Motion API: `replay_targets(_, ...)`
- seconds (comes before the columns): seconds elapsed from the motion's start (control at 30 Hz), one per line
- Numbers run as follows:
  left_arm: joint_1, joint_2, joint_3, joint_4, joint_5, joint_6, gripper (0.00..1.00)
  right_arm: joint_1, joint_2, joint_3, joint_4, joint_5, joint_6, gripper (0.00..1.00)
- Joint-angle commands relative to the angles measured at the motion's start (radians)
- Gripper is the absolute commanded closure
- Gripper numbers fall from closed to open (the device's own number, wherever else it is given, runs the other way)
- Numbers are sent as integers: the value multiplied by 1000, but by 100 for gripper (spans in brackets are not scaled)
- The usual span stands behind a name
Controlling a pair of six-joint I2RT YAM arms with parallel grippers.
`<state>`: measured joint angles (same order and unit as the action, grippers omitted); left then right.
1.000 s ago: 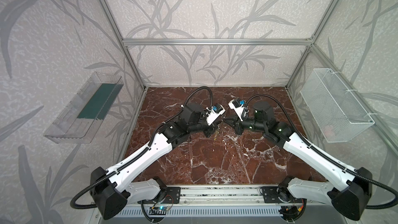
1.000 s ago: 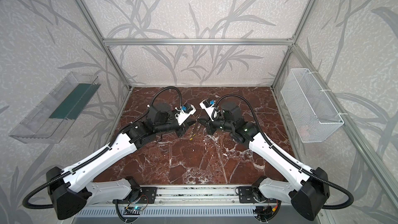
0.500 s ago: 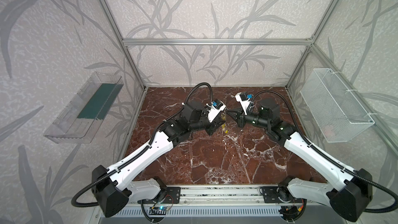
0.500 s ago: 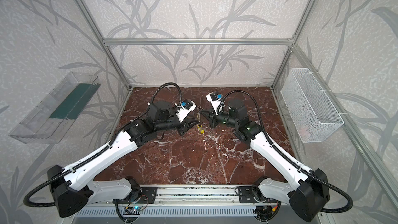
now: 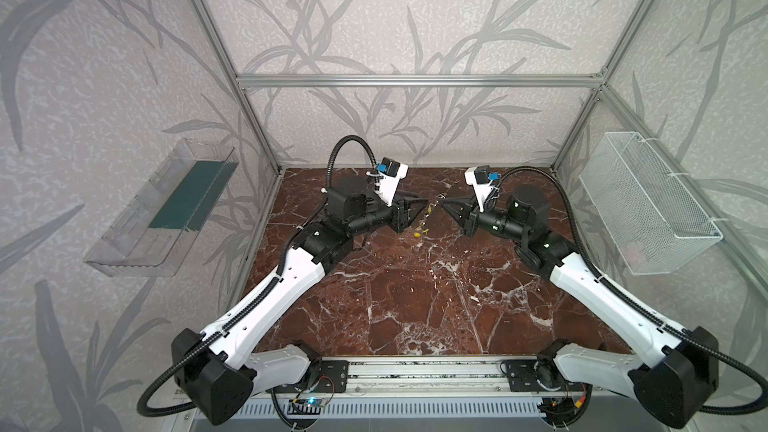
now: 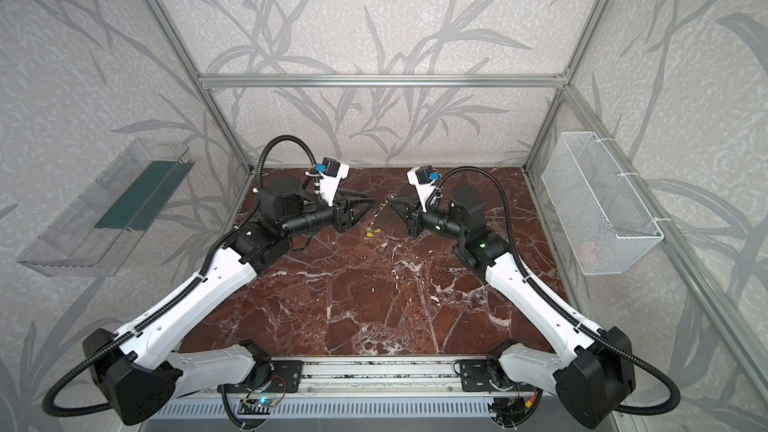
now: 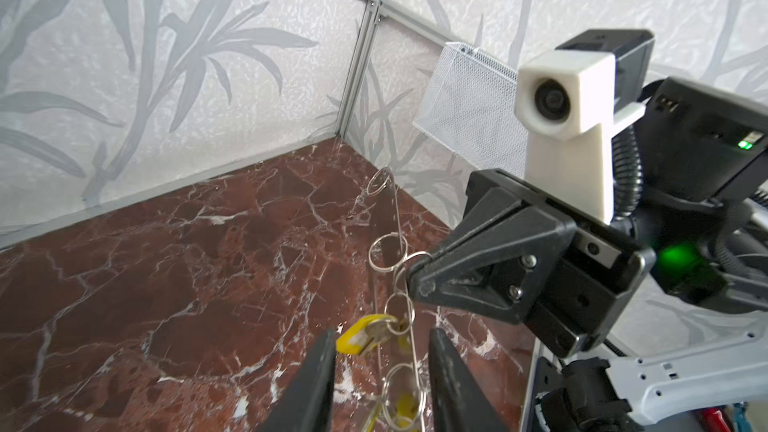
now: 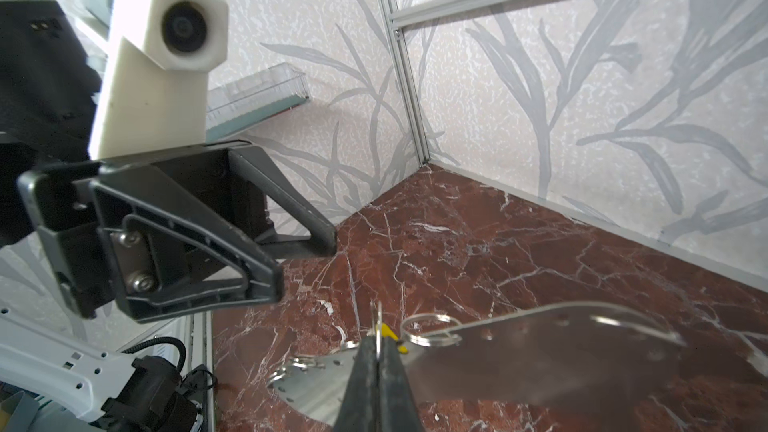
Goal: Put the keys on the keyring
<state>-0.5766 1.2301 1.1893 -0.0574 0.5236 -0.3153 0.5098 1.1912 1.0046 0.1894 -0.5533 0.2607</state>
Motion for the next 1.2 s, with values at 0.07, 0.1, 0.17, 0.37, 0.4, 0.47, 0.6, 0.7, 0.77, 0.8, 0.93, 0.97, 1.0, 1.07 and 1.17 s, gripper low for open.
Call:
replay_targets(0.07,8,49,43,157,111,-146,67,-7,7,-4,128,-56,50,100)
replay_targets(0.1,10,59,48,163,127,-159,67,-7,6,-6,134,-58,52,100)
replay_targets(0.17,9,74,57,161,148,-174,69,-7,7,-7,136,-61,54,100)
replay_targets(0.37,11,79,43,192,163,-196,78,-8,1,-8,141,-68,55,100)
replay_targets(0.4,11,81,42,192,172,-197,78,-8,0,-9,142,-67,55,100)
replay_targets(0.47,11,84,43,188,185,-196,78,-8,-2,-12,147,-69,57,100)
replay_targets(0.6,11,92,42,189,200,-208,84,-10,-2,-12,156,-75,63,100)
replay_targets(0.7,12,100,46,181,221,-211,84,-11,-2,-13,159,-75,63,100)
replay_targets(0.77,11,104,45,176,229,-213,84,-11,-4,-13,162,-76,64,100)
replay_targets(0.8,11,105,45,174,229,-215,84,-12,-4,-14,163,-78,64,100)
replay_targets(0.93,12,114,46,187,248,-234,84,-12,-4,-21,178,-85,69,100)
replay_targets(0.97,12,118,47,190,256,-239,85,-12,-5,-23,182,-85,71,100)
replay_targets(1.0,12,121,48,192,260,-242,88,-12,-5,-25,183,-86,72,100)
replay_targets(1.07,13,121,48,191,262,-242,94,-11,-7,-27,185,-89,72,100)
replay_targets(1.17,13,120,47,194,257,-241,100,-12,-9,-31,178,-94,69,100)
